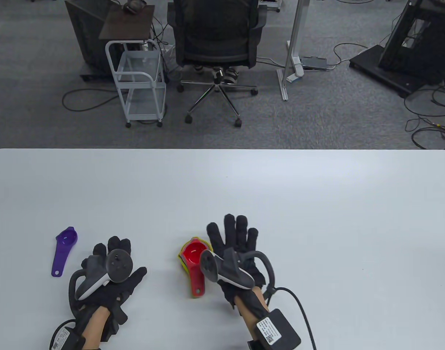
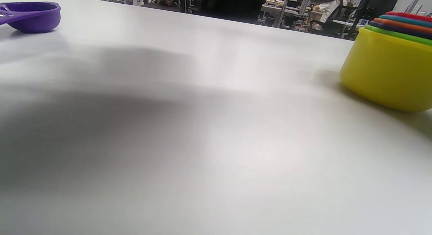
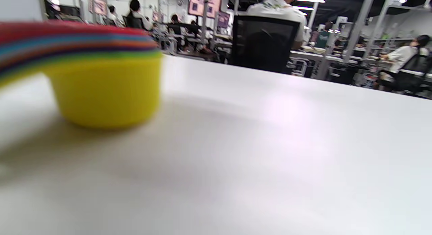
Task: Nest plastic measuring cups
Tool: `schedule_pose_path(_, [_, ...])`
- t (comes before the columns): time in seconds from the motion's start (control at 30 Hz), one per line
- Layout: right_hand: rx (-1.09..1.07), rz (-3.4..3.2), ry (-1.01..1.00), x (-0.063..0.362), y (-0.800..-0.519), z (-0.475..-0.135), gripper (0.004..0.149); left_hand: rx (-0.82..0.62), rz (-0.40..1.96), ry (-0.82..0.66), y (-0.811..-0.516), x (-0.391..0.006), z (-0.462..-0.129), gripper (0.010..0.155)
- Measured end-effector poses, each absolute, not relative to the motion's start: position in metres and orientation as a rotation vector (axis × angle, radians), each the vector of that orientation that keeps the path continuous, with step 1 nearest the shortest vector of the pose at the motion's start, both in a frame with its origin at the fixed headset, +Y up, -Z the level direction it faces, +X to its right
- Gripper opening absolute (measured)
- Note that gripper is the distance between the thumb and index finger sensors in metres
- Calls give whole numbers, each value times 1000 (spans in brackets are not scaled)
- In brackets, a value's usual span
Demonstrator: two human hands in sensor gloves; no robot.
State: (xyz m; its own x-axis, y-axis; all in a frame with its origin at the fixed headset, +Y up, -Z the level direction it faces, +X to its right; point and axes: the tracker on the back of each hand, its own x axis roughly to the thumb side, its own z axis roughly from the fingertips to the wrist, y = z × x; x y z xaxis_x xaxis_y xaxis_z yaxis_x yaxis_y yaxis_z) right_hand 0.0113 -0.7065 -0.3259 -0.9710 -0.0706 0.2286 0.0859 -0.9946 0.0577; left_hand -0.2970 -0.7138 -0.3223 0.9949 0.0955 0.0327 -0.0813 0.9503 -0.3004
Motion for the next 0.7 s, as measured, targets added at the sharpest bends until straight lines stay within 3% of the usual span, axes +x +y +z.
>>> schedule_pose_path(0.2, [-238, -3141, -144, 72, -725, -318, 87, -301, 72, -21, -715, -303, -327, 89])
schedule_pose_path(0.27, [-202, -3170, -246, 84, -729, -319, 87, -281, 57, -11, -712, -311, -332, 89])
schedule_pose_path(0.5, [-163, -3211, -232, 95, -729, -320, 88, -92, 63, 157, -706, -383, -368, 71])
schedule_pose_path(0.7, [-173, -3178, -305, 90, -735, -322, 88, -230, -27, 197, -724, -421, -399, 72])
